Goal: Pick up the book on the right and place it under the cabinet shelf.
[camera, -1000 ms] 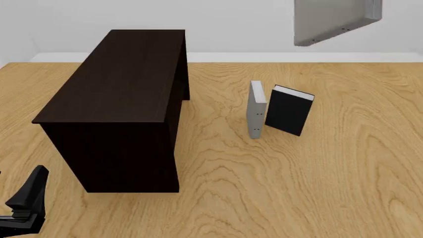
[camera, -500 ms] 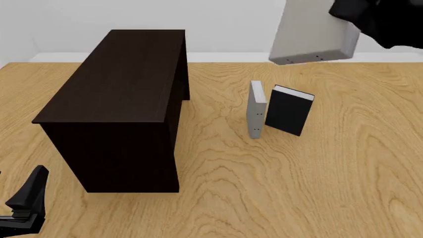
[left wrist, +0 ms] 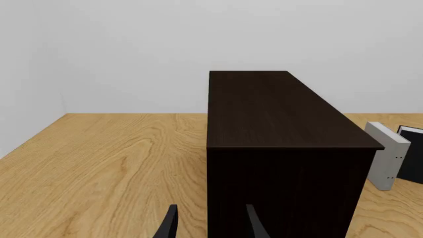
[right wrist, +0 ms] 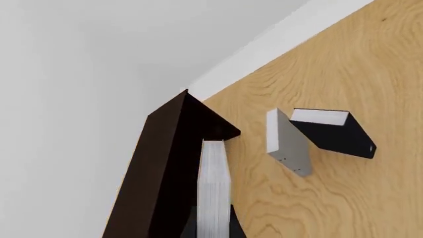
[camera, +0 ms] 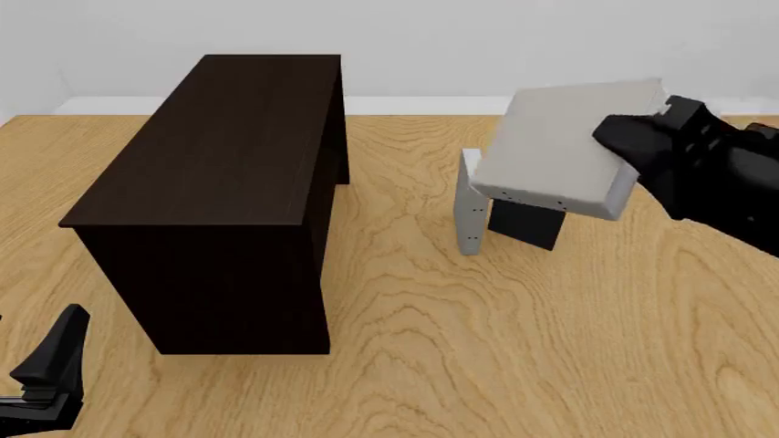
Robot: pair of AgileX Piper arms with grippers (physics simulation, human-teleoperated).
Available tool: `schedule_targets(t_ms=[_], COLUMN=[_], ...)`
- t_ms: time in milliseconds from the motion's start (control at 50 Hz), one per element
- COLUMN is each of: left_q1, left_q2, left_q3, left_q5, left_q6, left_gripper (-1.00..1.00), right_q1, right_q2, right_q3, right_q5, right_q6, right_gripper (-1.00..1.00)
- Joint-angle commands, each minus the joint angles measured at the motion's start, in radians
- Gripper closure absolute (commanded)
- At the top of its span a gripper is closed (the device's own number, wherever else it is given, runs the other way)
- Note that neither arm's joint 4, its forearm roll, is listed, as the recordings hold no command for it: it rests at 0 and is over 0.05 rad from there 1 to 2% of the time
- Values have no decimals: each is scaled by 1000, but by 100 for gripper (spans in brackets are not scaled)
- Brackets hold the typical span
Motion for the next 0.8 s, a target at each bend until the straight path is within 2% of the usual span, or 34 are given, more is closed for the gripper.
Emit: schedule_targets(t_ms=[20, 100, 140, 240, 340, 460, 560, 800], left_q1=[0, 0, 0, 0, 0, 0, 0, 0], left_q2=[0, 0, 0, 0, 0, 0, 0, 0], left_q3=[0, 0, 0, 0, 0, 0, 0, 0], left_q5=[0, 0, 0, 0, 0, 0, 0, 0], left_q6=[0, 0, 0, 0, 0, 0, 0, 0], left_gripper=[-100, -100, -100, -100, -100, -100, -100, -100], right_q1=[53, 69, 84, 80, 110, 118, 162, 204], right_q2=[12, 39, 61, 72, 97, 156, 234, 343], right_q3=[134, 143, 147, 168, 161, 163, 191, 243], right_q5=[-127, -145, -134, -137, -128, -175, -263, -376], right_q6=[91, 102, 88, 113, 94, 104, 133, 165], right_gripper=[100, 100, 100, 100, 100, 100, 100, 100])
